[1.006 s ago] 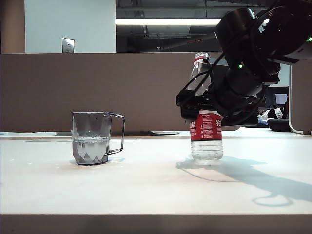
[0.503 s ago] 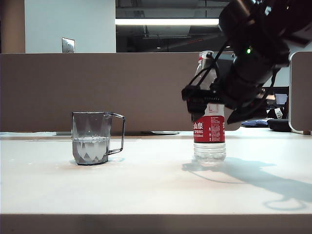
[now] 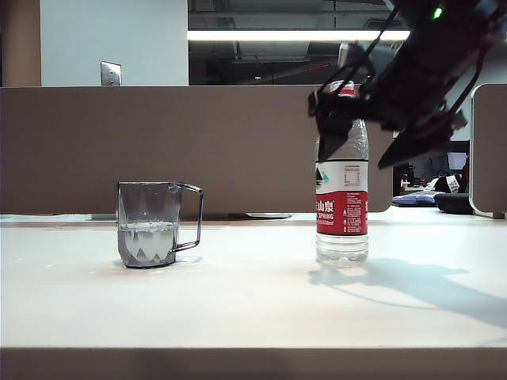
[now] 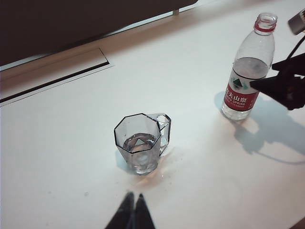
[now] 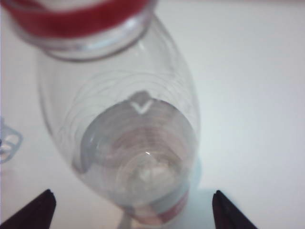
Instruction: Pick up the mineral water bottle on the table and pour water into the mug until it's half full.
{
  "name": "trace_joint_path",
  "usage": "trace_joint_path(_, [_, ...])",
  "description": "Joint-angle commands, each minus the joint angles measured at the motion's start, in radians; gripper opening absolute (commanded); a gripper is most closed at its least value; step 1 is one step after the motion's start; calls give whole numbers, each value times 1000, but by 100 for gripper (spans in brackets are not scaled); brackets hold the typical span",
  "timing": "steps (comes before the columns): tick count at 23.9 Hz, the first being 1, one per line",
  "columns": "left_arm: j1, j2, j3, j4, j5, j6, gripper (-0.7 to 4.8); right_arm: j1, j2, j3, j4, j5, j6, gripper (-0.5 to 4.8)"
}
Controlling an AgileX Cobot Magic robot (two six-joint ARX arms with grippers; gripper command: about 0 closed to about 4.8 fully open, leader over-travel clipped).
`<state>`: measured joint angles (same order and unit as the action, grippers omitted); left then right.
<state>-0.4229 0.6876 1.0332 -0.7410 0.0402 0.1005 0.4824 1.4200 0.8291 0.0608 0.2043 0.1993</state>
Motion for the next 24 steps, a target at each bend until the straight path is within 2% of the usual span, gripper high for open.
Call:
trace_joint_path(1, [-1,-3,5,10,-2,-6,-5,2,-88,5,-91,-11,3,468])
trace_joint_path(6, [-1,-31,-10,10,-2,-6,-5,2,-251,5,-237,-50,3,442])
trace_joint_path(7, [0,-61,-31,23,-3,-7,-5,2,-337,5,-297,-72,2,393])
trace_joint_path(11, [-1,-151,-112,88,-3,-10,-5,2,-508,5,-394,-83,2,306])
trace_joint_path(15, [-1,-249,-211,144,-2,-54,-5,2,-727,5,-519,-83,-33,300])
trace_joint_path(17, [0,-277,-259,103,1,-53,-5,1,-888,5,-635,-84,-47,300])
trace_joint_path(19, [0,-271,-259,67,1,-52,-4,0,-975,5,-676,-84,-47,300])
trace_joint_path(22, [2,-267,-277,112,-35,-57,-4,0,-1085,5,-689,-82,-47,297])
trace_joint_path(24, [2,-269,-311,185,-78,-56,-4,0,-1136,5,-682,-71,-47,237])
